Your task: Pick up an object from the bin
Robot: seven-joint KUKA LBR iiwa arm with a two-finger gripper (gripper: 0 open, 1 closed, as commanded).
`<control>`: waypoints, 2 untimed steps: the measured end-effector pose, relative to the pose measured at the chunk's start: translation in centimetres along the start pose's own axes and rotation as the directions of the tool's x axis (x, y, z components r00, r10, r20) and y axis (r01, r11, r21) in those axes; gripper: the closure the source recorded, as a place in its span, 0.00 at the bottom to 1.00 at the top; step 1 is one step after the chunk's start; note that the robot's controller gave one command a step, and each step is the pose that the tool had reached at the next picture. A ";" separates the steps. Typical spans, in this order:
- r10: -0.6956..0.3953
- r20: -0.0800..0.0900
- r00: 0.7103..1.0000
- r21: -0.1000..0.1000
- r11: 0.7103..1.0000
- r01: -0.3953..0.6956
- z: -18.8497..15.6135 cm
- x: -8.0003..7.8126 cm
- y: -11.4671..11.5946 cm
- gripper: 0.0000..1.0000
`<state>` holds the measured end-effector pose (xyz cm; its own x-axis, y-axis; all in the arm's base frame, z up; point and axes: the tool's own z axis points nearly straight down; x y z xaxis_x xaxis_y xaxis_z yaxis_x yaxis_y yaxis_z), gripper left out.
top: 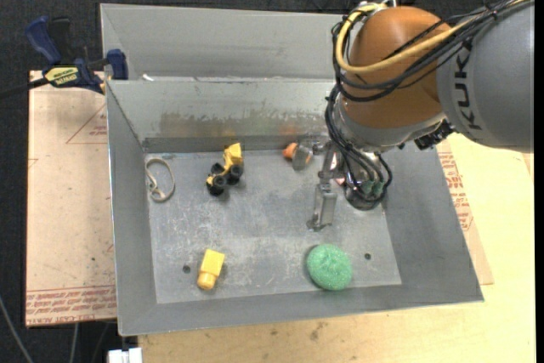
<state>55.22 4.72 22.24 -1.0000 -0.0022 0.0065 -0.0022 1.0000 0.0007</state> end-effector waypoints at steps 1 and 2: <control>0.002 0.008 1.000 -0.001 1.000 -0.002 -0.4 -0.1 0.0 0.00; -0.208 0.017 0.978 0.003 0.978 0.208 4.3 -2.1 4.2 0.00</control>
Offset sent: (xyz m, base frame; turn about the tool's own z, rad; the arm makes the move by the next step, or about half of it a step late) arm 0.0519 0.1287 -0.1524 -0.6344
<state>57.31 8.91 17.88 -0.9776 -0.2101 -0.0109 -0.2101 0.9777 -0.0012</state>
